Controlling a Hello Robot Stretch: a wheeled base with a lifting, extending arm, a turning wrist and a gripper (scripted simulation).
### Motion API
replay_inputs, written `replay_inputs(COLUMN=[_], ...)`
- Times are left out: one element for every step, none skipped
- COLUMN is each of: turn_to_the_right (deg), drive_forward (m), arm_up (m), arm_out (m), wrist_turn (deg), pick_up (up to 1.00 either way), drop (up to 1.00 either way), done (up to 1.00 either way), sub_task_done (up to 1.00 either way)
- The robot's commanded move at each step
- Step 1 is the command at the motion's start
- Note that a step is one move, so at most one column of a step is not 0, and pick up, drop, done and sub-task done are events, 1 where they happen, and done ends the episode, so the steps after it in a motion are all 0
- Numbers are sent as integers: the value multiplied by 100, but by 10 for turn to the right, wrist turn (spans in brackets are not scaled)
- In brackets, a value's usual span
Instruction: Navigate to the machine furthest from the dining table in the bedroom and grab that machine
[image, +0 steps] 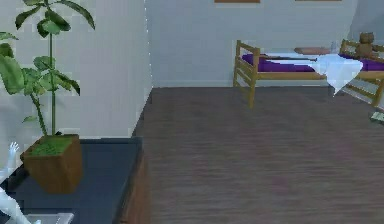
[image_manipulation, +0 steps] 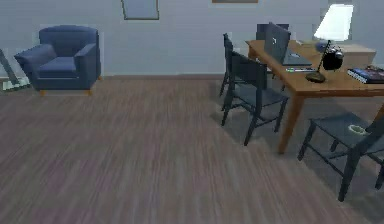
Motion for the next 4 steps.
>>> replay_inputs(turn_to_the_right=[0, -120, 0, -270], drive_forward=[100, 0, 5, 0], arm_up=[0, 0, 0, 0], arm_out=[0, 0, 0, 0], wrist_turn=[0, 0, 0, 0], pick_up=[0, 0, 0, 0], drop=[0, 0, 0, 0], done=[0, 0, 0, 0], sub_task_done=[0, 0, 0, 0])
